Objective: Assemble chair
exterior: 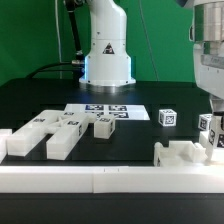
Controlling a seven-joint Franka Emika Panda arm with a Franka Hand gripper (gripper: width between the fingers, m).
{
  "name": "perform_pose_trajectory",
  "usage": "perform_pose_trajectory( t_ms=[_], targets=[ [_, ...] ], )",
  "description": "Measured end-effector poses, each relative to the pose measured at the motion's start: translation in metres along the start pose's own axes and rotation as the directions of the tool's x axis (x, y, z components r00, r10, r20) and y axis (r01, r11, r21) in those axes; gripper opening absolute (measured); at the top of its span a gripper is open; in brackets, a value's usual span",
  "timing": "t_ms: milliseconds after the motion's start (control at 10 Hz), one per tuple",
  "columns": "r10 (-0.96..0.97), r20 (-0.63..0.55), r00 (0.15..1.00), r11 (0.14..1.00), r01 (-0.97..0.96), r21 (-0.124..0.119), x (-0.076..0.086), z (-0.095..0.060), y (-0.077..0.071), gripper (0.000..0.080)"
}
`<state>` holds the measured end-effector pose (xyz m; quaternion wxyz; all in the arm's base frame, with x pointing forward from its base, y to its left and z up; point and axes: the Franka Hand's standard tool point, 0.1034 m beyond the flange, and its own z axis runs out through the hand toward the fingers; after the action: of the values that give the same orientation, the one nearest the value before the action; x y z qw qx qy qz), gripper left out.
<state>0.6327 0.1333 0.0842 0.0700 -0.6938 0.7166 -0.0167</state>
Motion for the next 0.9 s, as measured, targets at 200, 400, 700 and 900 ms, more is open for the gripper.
perform_pose_trajectory(
  t_ms=[200,400,700,900],
  targets=[
    [-0.123,-0.001,0.992,0.992,0.123,-0.002,0.0008,-0.0001,0.0000,0.0538],
    [-0.333,-0.001,0.943,0.943,0.333,-0.005,0.0003,-0.0003,0.0000,0.0642],
    [-0.619,0.000,0.785,0.785,0.619,-0.005,0.0018,-0.0003,-0.0006,0.0649],
    [-0.745,0.000,0.667,0.667,0.745,-0.005,0.0030,-0.0002,-0.0023,0.0649]
  ],
)
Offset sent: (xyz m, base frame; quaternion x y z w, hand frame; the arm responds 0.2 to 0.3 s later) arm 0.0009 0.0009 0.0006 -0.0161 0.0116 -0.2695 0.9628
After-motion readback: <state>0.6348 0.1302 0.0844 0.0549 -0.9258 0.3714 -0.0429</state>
